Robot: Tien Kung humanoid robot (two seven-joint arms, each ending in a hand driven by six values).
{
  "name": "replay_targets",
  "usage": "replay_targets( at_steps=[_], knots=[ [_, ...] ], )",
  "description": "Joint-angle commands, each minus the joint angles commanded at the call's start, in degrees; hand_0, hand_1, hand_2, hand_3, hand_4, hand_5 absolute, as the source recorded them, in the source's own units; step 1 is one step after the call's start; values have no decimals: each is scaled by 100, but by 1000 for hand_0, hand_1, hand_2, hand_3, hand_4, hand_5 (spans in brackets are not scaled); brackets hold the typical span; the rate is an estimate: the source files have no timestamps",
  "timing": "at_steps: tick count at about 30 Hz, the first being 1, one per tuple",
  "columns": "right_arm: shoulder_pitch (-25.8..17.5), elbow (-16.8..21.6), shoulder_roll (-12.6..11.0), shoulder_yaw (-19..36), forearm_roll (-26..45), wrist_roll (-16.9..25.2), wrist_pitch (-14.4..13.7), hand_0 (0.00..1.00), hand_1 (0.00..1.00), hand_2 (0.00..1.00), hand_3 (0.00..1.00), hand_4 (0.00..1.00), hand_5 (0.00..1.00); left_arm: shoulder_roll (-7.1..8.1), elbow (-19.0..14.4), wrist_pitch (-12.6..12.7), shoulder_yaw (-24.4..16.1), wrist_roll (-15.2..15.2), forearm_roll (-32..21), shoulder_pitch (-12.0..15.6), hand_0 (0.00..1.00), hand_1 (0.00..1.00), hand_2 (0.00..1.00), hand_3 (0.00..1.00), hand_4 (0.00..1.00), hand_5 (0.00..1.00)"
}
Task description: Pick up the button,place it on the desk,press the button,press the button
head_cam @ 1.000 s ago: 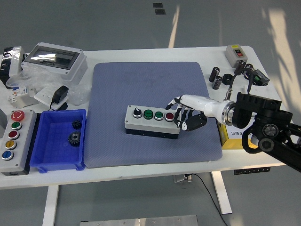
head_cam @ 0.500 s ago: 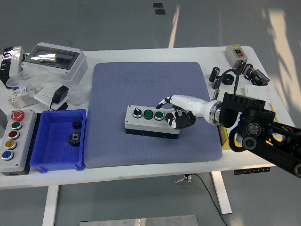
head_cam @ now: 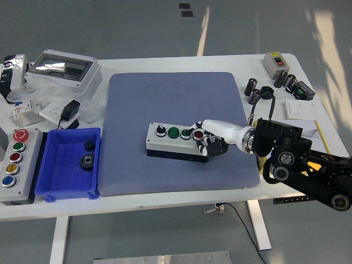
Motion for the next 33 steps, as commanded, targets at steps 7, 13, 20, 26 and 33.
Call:
replay_targets(
  at_steps=[7,13,20,26,33],
  knots=[
    [-29,114,-58,150,39,93,-74,2,45,178,787,256,4,-14,0,15,39,-9,-78,5,623,571,533,597,555,151],
    [-223,443,-249,766,433,194,341,2,45,172,778,259,7,-28,0,15,42,-8,-77,23,623,569,533,597,555,154],
    [-831,396,-203,1658,887,337,671,2,45,170,773,261,7,-40,0,10,4,-3,-21,42,623,570,532,597,555,157],
    [-1599,-148,289,2586,558,1196,-491,2,44,168,766,264,6,-61,0,13,4,-5,-23,60,623,571,532,596,554,160],
    [-2155,-612,654,3299,286,2183,-1888,2,44,174,767,266,9,-80,0,8,-4,-5,-4,59,623,570,532,596,554,159]
  ],
)
